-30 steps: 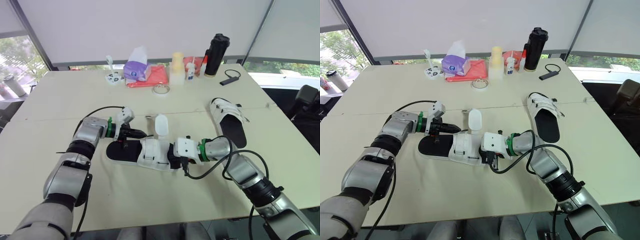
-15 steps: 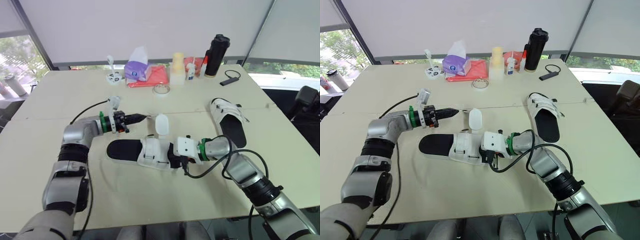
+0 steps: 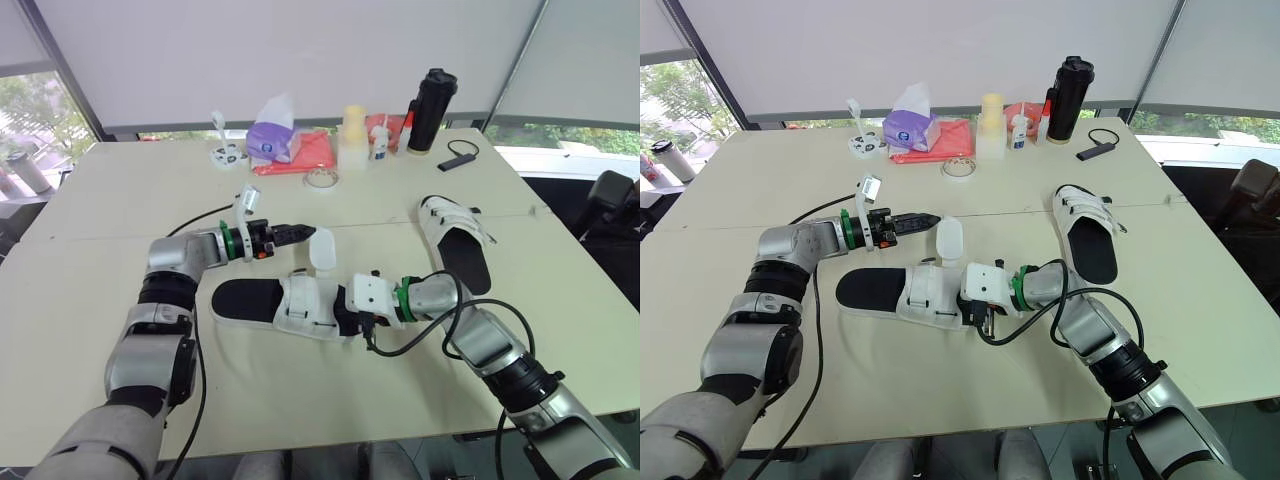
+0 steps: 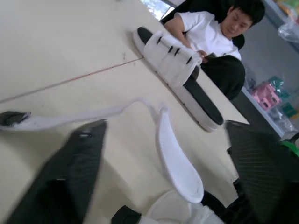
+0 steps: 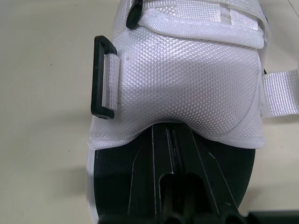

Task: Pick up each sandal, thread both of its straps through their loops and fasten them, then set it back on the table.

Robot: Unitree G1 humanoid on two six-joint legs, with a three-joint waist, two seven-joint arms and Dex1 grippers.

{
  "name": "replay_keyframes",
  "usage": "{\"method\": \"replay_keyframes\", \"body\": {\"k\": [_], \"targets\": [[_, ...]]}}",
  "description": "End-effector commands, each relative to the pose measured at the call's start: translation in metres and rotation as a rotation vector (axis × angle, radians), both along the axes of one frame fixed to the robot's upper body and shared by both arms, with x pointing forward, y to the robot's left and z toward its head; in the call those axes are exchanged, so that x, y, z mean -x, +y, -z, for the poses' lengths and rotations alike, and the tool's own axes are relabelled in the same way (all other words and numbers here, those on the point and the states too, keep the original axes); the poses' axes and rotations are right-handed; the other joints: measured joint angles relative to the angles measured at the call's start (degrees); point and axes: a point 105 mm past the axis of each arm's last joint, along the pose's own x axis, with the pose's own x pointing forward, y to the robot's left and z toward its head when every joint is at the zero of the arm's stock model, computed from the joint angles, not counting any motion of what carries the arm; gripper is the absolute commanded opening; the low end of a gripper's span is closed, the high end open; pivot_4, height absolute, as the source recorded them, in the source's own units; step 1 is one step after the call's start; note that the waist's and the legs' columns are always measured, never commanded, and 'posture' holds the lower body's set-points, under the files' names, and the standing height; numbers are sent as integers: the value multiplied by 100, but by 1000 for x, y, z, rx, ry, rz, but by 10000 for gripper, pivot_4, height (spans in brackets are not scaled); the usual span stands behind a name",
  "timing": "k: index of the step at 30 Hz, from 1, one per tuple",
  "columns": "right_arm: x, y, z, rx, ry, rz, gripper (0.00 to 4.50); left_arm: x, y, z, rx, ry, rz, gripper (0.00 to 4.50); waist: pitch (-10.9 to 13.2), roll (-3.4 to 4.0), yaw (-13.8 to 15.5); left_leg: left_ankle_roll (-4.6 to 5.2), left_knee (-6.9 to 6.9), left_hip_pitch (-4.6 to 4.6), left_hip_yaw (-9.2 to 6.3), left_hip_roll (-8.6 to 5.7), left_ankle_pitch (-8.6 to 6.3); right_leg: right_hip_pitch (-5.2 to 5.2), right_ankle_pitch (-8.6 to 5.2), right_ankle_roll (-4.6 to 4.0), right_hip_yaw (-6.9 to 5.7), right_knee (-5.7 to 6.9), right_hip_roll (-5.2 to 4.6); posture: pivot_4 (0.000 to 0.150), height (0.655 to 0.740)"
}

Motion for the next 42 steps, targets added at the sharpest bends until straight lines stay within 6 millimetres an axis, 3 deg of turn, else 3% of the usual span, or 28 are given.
{"method": "replay_keyframes", "body": {"k": [1,13,27,37,40,42], "targets": [[3,-11,25,71,74,43,0,1,-9,-1,-28,-28,44,44146,0,0,2,0,1,-1,0,0,0,0,7,-11,0,0,0,1500,7296],[2,-13,24,71,69,53,0,-7,-46,9,9,48,58,44146,2,-3,7,0,14,-10,0,-1,0,-4,0,3,-1,3,0,1500,7296],[1,-12,24,69,65,61,0,-30,-58,-40,323,134,-87,44146,12,-17,-4,0,17,-11,-1,-2,0,-5,-5,14,-2,7,0,1500,7296],[1,-13,24,71,64,61,0,-31,-59,-47,327,102,-86,44146,13,-16,-5,0,18,-10,0,-3,0,-4,-5,14,-2,10,0,1500,7296],[1,-14,24,71,65,62,0,-31,-59,-48,329,100,-78,35633,13,-16,-5,0,18,-10,0,-3,0,-4,-5,14,-2,10,0,1500,7296],[1,-14,24,71,65,62,0,-30,-58,-49,332,97,-69,25297,13,-16,-5,0,18,-10,0,-3,0,-4,-5,14,-2,10,0,1500,7296]]}}
